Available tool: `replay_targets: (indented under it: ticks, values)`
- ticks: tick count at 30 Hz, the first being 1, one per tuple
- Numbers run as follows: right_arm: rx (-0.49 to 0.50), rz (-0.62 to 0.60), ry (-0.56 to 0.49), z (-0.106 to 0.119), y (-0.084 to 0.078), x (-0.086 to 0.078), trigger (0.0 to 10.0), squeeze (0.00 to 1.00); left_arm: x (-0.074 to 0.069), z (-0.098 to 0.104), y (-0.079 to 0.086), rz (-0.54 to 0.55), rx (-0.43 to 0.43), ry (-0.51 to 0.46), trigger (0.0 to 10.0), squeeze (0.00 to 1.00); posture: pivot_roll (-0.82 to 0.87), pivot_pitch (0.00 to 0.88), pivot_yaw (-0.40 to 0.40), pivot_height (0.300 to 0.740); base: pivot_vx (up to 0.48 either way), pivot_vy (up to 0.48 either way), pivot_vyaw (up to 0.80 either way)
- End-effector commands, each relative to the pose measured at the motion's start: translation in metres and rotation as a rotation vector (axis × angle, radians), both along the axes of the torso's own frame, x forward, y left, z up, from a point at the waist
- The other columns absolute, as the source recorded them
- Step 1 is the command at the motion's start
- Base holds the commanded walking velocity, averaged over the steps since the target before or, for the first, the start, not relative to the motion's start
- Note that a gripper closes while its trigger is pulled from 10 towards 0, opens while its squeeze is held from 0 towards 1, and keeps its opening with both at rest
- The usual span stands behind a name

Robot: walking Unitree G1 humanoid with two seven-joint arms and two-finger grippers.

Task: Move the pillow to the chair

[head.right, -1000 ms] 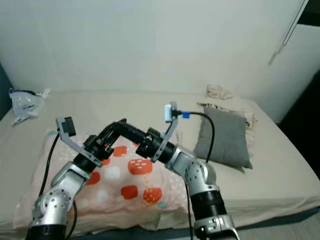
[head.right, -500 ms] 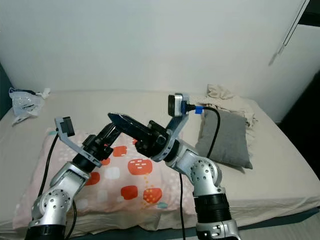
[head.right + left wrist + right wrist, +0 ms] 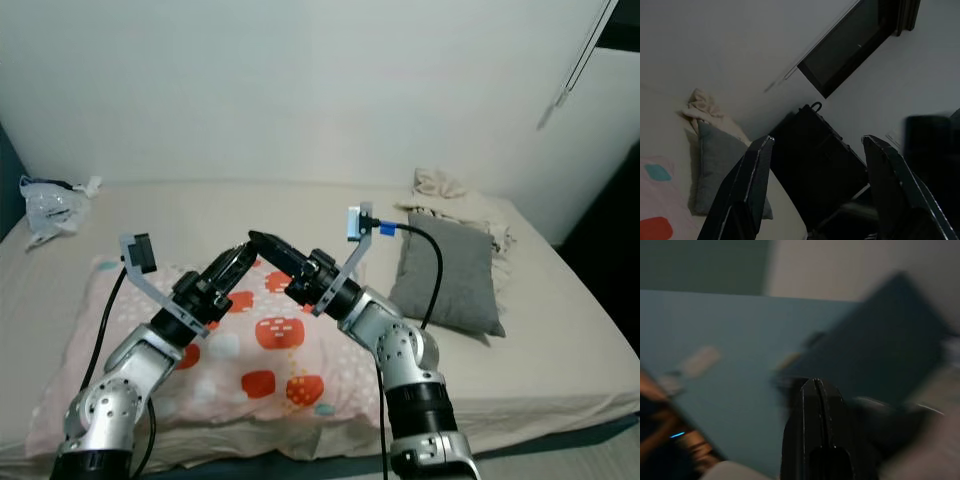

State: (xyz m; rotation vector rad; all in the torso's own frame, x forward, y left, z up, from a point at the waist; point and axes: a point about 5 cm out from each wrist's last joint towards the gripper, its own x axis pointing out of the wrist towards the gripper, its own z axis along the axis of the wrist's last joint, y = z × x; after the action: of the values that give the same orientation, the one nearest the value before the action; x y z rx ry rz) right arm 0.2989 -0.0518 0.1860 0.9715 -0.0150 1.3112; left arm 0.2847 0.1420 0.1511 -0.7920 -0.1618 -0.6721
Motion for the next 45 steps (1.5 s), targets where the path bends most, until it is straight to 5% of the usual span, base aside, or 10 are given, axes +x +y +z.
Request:
replay_targets:
  ticks: [1, 7, 13, 16, 20, 25, 30, 38, 42, 45]
  values:
    - [0.139, 0.096, -0.093, 0.024, -0.003, -0.01, 0.0, 0.0, 0.0, 0.003, -0.002, -0.017, -0.004, -0.013, 10.0, 0.0, -0.06, 0.0, -0.113, 0.74, 0.0, 0.0, 0.0]
    - [0.241, 0.163, -0.131, 0.038, -0.005, -0.016, 0.0, 0.0, -0.001, 0.007, -0.003, -0.024, -0.014, -0.025, 10.0, 0.0, -0.06, 0.0, -0.114, 0.74, 0.0, 0.0, 0.0]
    - [-0.069, -0.119, 0.146, -0.021, -0.002, 0.016, 0.0, 0.0, -0.001, 0.01, -0.005, -0.042, -0.02, -0.042, 10.0, 0.0, -0.06, 0.0, -0.115, 0.74, 0.0, 0.0, 0.0]
    - [-0.125, -0.178, 0.187, -0.032, -0.007, 0.019, 0.0, 0.0, -0.002, 0.011, -0.005, -0.044, -0.024, -0.047, 10.0, 0.0, -0.06, 0.0, -0.115, 0.74, 0.0, 0.0, 0.0]
    - [-0.048, -0.111, 0.106, -0.016, -0.008, 0.01, 0.0, 0.0, -0.003, 0.01, -0.005, -0.049, -0.026, -0.044, 10.0, 0.0, -0.07, 0.0, -0.106, 0.74, 0.0, 0.0, 0.0]
    - [0.213, 0.105, -0.085, 0.033, -0.01, -0.014, 0.0, 0.0, -0.002, 0.009, -0.005, -0.058, -0.023, -0.037, 10.0, 0.0, -0.07, 0.0, -0.1, 0.74, 0.0, 0.0, 0.0]
    - [0.283, 0.212, -0.154, 0.05, -0.007, -0.025, 0.0, 0.0, -0.001, 0.009, -0.006, -0.062, -0.022, -0.035, 10.0, 0.0, -0.07, 0.0, -0.099, 0.74, 0.0, 0.0, 0.0]
    - [0.259, 0.214, -0.12, 0.043, -0.004, -0.028, 0.0, 0.0, -0.002, 0.01, -0.005, -0.055, -0.024, -0.034, 10.0, 0.0, -0.07, 0.004, -0.106, 0.74, 0.0, 0.0, 0.0]
    - [0.187, 0.16, -0.052, 0.03, -0.002, -0.021, 0.0, 0.0, -0.002, 0.011, -0.005, -0.056, -0.027, -0.038, 10.0, 0.0, -0.07, 0.003, -0.107, 0.74, 0.0, 0.0, 0.0]
    - [-0.076, 0.003, 0.036, -0.004, 0.005, -0.002, 0.0, 0.0, -0.003, 0.013, -0.006, -0.065, -0.031, -0.048, 10.0, 0.0, -0.06, 0.001, -0.109, 0.74, 0.0, 0.0, 0.0]
